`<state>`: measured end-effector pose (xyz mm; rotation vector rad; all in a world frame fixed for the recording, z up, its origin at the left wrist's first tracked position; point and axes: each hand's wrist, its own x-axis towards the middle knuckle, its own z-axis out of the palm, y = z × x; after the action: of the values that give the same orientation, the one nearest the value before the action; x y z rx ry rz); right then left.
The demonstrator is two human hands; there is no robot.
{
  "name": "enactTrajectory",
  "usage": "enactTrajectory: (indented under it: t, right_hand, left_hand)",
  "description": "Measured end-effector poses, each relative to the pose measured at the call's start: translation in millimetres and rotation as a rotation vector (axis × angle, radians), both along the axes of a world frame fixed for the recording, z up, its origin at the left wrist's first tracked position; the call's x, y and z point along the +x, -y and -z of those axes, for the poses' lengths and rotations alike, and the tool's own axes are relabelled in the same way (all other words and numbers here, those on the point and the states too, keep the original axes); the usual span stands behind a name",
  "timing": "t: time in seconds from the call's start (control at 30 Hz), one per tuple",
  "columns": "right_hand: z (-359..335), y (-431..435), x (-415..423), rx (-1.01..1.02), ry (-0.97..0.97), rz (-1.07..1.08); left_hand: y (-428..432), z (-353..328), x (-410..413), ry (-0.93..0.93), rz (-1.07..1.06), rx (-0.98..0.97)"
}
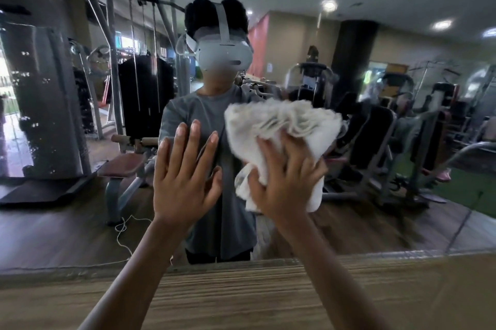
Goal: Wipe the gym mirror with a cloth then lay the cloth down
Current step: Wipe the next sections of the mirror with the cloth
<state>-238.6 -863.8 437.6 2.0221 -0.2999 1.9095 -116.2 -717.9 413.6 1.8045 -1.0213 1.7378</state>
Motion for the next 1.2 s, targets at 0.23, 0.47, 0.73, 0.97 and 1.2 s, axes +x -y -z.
enactTrajectory:
  t: [0.23, 0.47, 0.73, 0.97, 1.2]
  right_hand:
    - [63, 79, -64, -0.262, -0.208, 0.077]
    - [30, 32, -23, 0.17, 0.106, 0.103]
    - [110, 51, -49, -0.256, -0.285, -0.001]
    - [78, 72, -55, 0.475, 0.259, 0.078]
    - [132, -7, -15, 0.108, -0.162, -0.002]
  left_hand:
    - [-1, -1, 0, 0.005, 0.007, -0.01]
    - [2, 1, -4, -0.024, 0.015, -0.033]
    - [-1, 53, -3, -0.054, 0.009, -0.048]
    - [2, 56, -3, -0.046, -0.008, -0.066]
    - [-1, 56, 0, -0.019, -0.017, -0.055]
